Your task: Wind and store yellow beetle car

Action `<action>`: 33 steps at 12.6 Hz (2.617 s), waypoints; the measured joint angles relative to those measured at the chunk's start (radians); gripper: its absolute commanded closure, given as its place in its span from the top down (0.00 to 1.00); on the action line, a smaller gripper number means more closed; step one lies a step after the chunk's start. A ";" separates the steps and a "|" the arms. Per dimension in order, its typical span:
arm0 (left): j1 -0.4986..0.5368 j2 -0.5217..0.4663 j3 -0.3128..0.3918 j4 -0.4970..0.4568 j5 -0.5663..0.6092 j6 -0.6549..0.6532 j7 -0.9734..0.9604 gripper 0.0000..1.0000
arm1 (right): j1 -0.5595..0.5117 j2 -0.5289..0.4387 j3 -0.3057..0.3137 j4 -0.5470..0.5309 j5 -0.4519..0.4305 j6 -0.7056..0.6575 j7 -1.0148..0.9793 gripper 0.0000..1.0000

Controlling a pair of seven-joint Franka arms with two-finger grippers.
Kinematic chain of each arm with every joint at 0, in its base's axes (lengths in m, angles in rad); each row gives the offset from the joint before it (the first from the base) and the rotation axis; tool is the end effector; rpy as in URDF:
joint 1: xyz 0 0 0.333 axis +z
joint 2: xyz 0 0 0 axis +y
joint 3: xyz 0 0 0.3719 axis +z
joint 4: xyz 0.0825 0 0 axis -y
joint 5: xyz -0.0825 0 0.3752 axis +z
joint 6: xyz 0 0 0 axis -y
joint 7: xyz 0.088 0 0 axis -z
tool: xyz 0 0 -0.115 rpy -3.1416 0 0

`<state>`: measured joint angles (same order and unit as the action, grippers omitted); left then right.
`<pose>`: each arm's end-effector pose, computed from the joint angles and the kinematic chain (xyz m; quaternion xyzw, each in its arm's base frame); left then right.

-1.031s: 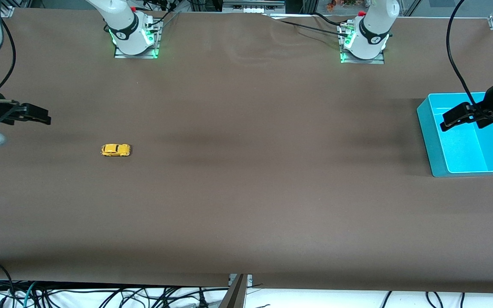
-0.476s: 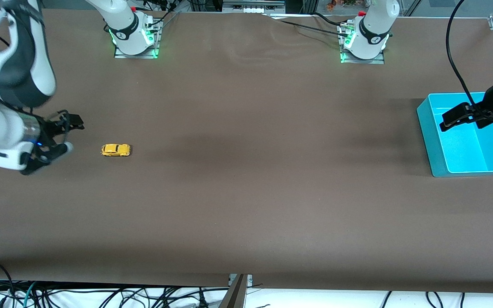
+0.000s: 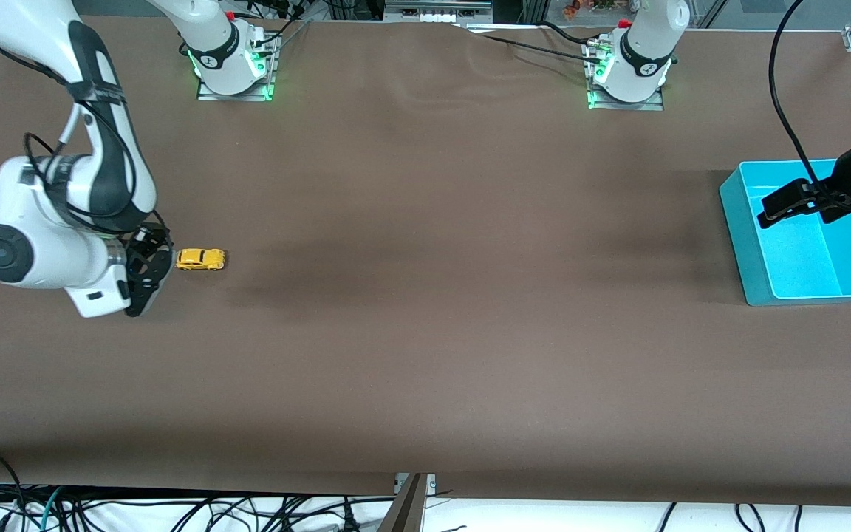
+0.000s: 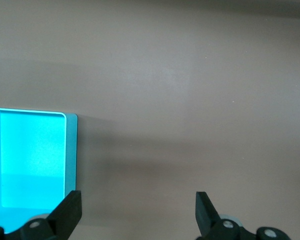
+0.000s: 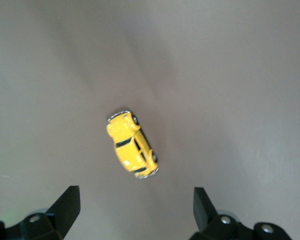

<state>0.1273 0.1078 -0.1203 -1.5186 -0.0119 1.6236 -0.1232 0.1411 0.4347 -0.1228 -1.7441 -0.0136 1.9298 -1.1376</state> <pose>0.5886 0.0072 0.6406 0.9978 0.0657 -0.0017 0.0123 0.6431 0.0193 0.3577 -0.8278 -0.5466 0.1211 0.0377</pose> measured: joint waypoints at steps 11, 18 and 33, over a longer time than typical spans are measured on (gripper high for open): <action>0.000 0.003 0.000 0.001 0.000 0.000 0.000 1.00 | -0.002 -0.143 -0.007 -0.550 0.000 0.635 -0.327 0.97; 0.000 0.004 0.000 0.001 0.000 0.000 0.000 1.00 | -0.011 -0.140 -0.012 -0.608 0.000 0.741 -0.409 0.71; 0.001 0.004 0.000 0.002 0.000 0.000 0.000 1.00 | -0.008 -0.126 -0.006 -0.613 0.000 0.786 -0.427 0.24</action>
<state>0.1284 0.1115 -0.1202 -1.5163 -0.0119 1.6236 -0.1232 0.1333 0.3087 -0.1284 -2.3575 -0.0136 2.7156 -1.5644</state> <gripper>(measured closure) 0.000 0.612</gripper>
